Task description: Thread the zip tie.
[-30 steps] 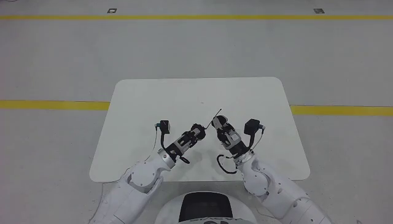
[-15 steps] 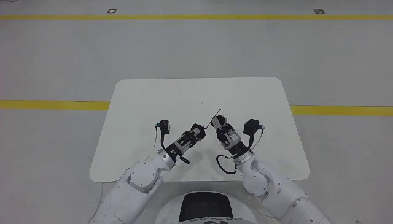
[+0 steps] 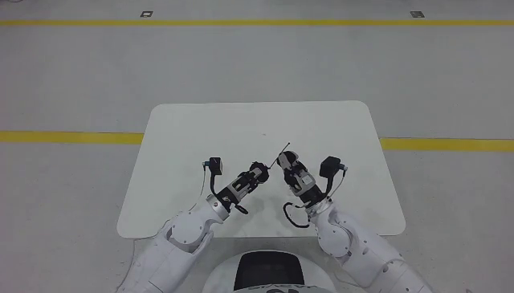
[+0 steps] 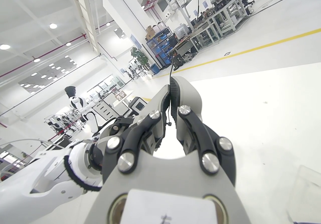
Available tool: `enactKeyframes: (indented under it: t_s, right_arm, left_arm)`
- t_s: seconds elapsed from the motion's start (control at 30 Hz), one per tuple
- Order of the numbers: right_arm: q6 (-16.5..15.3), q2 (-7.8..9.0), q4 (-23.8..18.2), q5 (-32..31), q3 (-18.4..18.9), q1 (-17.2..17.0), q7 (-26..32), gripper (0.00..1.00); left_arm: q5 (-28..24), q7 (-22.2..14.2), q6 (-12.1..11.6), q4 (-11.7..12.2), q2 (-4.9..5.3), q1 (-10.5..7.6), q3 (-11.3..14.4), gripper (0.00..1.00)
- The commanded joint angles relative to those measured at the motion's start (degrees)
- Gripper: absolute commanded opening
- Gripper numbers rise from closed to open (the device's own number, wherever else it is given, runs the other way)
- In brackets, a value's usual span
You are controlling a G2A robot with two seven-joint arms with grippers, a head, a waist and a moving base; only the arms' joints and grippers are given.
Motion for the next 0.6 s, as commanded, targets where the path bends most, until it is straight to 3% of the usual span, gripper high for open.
enactKeyframes:
  t_s: [0.0, 0.57]
  right_arm:
    - [0.0, 0.01, 0.0, 0.1, 0.2, -0.1, 0.0, 0.00]
    - [0.0, 0.11, -0.6, -0.4, 0.4, -0.5, 0.8, 0.00]
  left_arm:
    - [0.0, 0.0, 0.0, 0.0, 0.00, 0.00, 0.0, 0.00]
    - [0.0, 0.0, 0.0, 0.0, 0.00, 0.00, 0.0, 0.00]
